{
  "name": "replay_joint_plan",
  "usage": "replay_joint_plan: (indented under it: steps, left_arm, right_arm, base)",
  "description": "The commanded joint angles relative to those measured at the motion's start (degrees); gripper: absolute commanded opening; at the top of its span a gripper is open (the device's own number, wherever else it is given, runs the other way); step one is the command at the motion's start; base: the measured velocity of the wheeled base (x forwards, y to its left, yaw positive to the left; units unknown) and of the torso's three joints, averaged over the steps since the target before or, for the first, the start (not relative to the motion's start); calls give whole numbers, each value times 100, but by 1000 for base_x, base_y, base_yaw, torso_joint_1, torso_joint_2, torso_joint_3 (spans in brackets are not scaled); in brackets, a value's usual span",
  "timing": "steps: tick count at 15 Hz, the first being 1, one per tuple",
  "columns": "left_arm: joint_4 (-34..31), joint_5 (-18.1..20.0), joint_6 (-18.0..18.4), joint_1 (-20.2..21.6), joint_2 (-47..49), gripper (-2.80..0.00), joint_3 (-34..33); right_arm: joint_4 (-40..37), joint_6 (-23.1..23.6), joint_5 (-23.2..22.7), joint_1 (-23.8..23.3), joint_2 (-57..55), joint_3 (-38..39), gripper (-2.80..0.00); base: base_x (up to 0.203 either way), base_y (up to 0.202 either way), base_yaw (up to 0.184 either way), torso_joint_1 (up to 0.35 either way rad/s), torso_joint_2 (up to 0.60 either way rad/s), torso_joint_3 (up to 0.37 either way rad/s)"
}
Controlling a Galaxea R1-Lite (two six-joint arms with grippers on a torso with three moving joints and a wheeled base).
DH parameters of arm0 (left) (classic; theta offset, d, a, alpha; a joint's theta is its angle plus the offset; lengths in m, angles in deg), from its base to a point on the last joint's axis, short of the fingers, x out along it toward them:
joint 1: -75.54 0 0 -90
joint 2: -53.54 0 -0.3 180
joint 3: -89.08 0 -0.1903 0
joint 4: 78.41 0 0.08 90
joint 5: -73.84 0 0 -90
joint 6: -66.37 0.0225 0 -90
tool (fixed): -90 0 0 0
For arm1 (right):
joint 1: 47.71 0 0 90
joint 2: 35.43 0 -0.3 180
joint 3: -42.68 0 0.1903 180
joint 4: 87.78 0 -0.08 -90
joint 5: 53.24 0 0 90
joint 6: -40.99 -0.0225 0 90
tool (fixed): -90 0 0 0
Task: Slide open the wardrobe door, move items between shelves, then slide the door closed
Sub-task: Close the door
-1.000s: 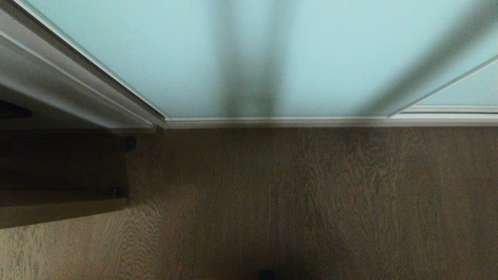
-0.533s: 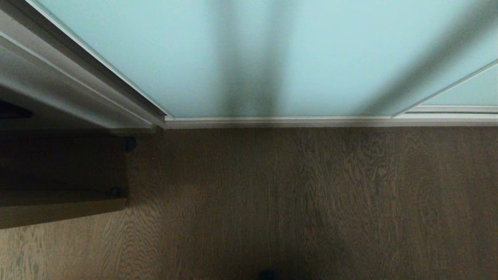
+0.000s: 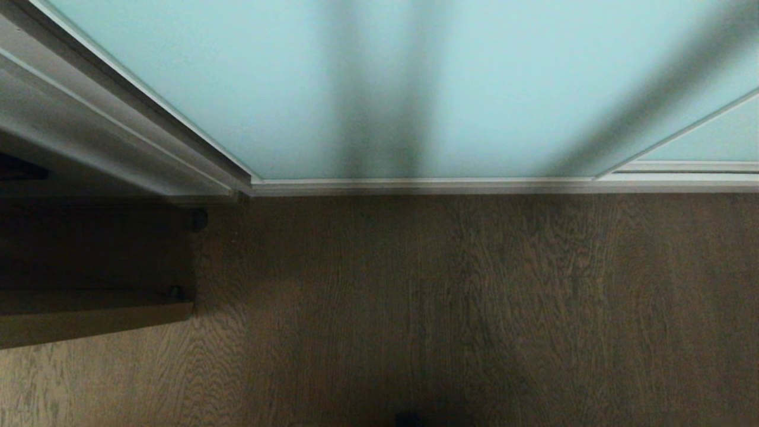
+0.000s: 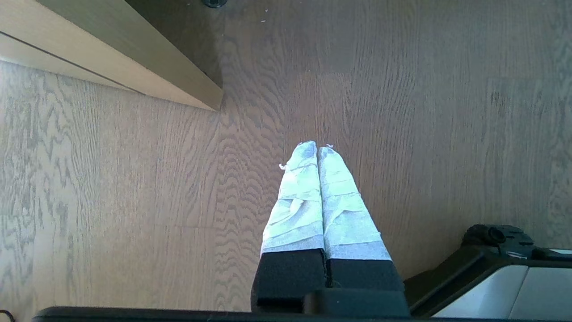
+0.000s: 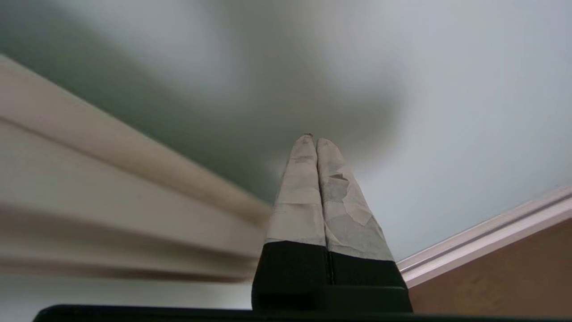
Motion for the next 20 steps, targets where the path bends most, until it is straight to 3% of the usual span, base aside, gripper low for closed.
replay_joint_plan:
  steps: [1, 3, 5, 7, 13, 20]
  left_arm:
    - [0, -4, -1, -2, -1, -280, 0]
    - [0, -5, -1, 0, -1, -280, 0]
    - [0, -5, -1, 0, -1, -280, 0]
    - [0, -5, -1, 0, 8, -280, 0]
    - [0, -5, -1, 0, 4, -280, 0]
    - [0, -5, -1, 0, -1, -280, 0]
  right_arm:
    - [28, 835, 88, -117, -154, -30, -280]
    - [44, 1801, 628, -208, -193, -8, -280]
    - [55, 2523, 1451, -224, -111, 28, -280]
    - [268, 2773, 2028, -226, 92, 29, -280]
    - [743, 3392, 2673, -226, 1001, 286, -280]
    - [1110, 4190, 3830, 90, 1472, 402, -280]
  base:
    - [0, 0, 0, 0, 0, 0]
    - [0, 0, 0, 0, 0, 0]
    - [0, 0, 0, 0, 0, 0]
    - [0, 0, 0, 0, 0, 0]
    - [0, 0, 0, 0, 0, 0]
    - [0, 0, 0, 0, 0, 0]
